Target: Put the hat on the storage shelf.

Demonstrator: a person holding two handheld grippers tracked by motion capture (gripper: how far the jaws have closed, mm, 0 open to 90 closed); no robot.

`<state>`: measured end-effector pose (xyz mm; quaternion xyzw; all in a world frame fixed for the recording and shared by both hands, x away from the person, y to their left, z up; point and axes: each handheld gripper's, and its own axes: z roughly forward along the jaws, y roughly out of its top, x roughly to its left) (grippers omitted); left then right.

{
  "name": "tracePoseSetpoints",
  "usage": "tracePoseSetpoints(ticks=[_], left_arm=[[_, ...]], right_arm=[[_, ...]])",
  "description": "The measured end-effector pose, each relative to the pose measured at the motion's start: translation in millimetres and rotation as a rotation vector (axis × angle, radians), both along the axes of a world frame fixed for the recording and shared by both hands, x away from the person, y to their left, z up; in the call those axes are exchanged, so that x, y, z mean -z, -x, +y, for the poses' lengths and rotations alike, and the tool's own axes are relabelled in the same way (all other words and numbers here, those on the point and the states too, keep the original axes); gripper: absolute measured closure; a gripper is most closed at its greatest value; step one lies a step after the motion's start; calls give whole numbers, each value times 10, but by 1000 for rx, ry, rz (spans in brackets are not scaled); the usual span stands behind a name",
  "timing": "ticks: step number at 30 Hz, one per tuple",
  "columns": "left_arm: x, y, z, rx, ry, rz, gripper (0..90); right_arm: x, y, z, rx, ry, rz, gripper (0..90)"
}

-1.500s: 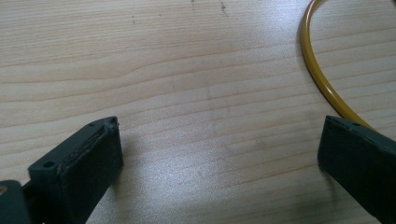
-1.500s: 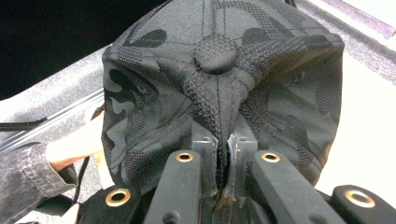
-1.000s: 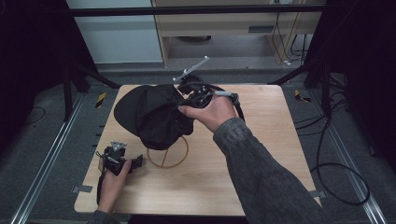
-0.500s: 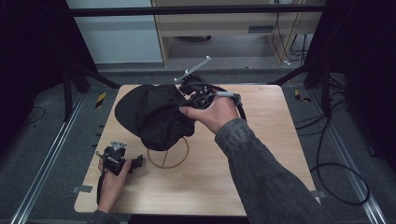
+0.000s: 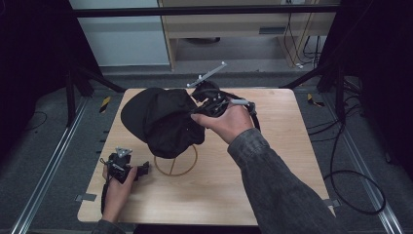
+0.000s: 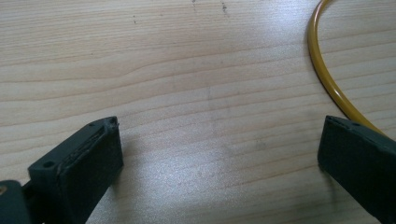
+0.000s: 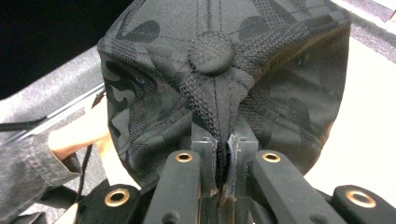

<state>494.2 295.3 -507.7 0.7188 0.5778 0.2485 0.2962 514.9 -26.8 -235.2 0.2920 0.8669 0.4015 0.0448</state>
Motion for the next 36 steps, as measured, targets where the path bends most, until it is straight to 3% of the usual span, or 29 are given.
tracePoseSetpoints(ticks=[10,24,36], left_arm=[[0,2,-2,-3,0,0,0],[1,2,-3,-2,1,-1,0],[2,1,-2,-2,0,-2,0]], right_arm=[[178,15,-22,5,29,33,839],[381,-113,203,15,34,-25,811],[402,-157,236,26,16,-46,759]])
